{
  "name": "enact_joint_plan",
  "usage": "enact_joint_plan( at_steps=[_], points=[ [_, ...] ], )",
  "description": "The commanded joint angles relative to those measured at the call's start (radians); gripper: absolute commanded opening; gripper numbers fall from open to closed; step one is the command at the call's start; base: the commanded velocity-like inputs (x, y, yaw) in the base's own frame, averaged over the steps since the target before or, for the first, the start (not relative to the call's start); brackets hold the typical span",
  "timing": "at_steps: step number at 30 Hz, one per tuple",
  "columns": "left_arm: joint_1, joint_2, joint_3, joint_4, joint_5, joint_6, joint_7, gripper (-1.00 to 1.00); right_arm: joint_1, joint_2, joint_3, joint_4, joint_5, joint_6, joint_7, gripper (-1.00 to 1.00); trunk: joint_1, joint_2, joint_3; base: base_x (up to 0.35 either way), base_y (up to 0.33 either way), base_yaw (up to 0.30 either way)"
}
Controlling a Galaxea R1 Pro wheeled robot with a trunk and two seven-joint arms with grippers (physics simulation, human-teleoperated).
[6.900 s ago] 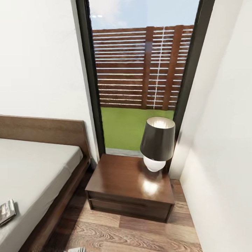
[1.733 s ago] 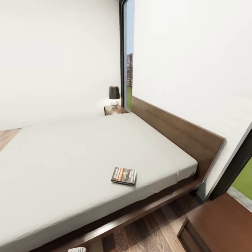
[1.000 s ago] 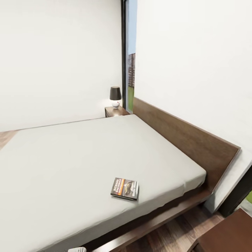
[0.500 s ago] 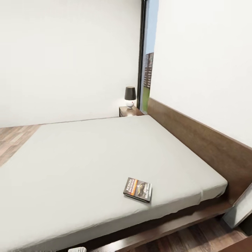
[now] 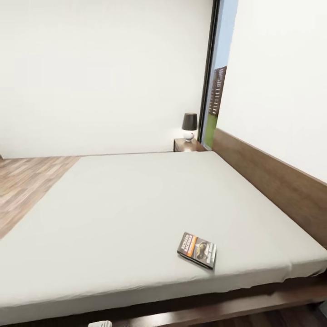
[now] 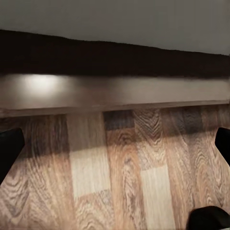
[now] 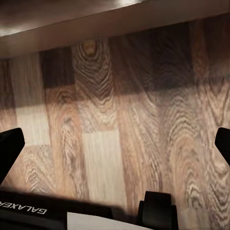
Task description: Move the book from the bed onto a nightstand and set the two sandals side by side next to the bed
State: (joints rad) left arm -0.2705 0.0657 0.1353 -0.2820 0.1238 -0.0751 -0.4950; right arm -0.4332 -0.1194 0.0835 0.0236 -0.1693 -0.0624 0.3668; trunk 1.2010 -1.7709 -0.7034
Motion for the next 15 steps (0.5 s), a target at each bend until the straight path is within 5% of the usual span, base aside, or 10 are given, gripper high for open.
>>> enact_joint_plan(
  at_steps=[1, 6, 15],
  points=[
    [-0.001, 0.0, 0.001, 0.002, 0.006, 0.0, -0.005, 1.0, -0.001, 0.0, 0.009, 0.003, -0.01, -0.005, 0.004, 1.0, 0.0, 0.0, -0.001, 0.081, -0.076, 0.292],
    [-0.001, 0.0, 0.001, 0.002, 0.006, 0.0, -0.005, 1.0, -0.001, 0.0, 0.009, 0.003, -0.01, -0.005, 0.004, 1.0, 0.0, 0.0, -0.001, 0.145, -0.132, 0.267],
    [-0.001, 0.0, 0.001, 0.002, 0.007, -0.001, -0.005, 1.0, -0.001, 0.0, 0.009, 0.003, -0.01, -0.005, 0.004, 1.0, 0.0, 0.0, -0.001, 0.05, -0.044, 0.034]
  ],
)
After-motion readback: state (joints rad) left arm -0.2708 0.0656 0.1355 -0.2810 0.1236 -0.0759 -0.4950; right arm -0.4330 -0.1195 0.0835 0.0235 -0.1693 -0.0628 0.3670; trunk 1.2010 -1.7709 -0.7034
